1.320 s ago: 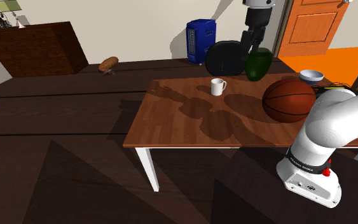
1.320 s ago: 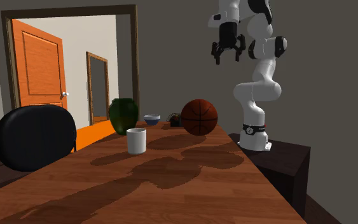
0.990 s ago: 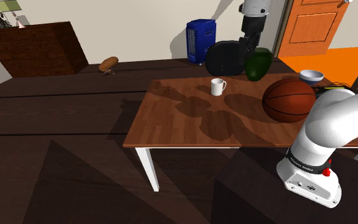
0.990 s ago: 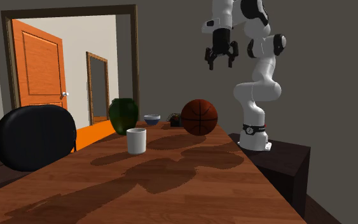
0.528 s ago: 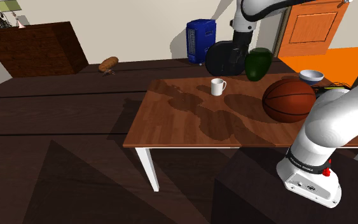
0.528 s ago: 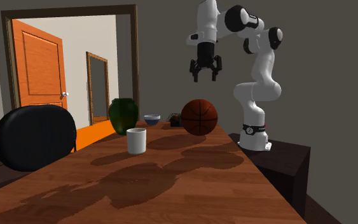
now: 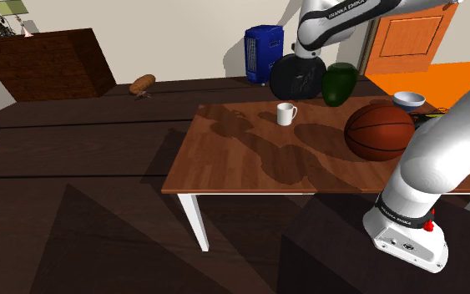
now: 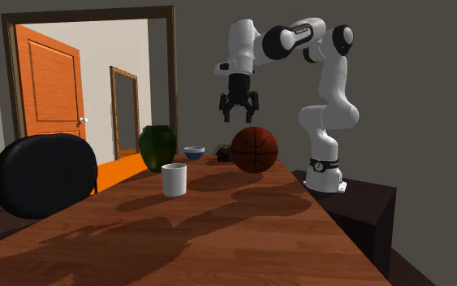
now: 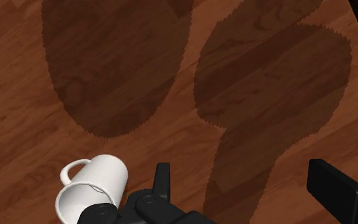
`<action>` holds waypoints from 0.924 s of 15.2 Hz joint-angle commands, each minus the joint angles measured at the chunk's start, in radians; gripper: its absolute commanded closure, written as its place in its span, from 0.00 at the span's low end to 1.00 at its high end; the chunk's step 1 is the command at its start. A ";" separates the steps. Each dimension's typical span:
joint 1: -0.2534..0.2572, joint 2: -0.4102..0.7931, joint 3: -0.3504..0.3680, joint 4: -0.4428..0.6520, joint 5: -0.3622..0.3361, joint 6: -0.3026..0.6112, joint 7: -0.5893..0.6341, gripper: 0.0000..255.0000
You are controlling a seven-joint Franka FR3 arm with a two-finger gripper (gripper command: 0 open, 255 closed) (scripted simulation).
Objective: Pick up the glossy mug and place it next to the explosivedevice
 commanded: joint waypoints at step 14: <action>-0.045 0.577 -0.073 0.325 0.198 0.249 -0.316 0.00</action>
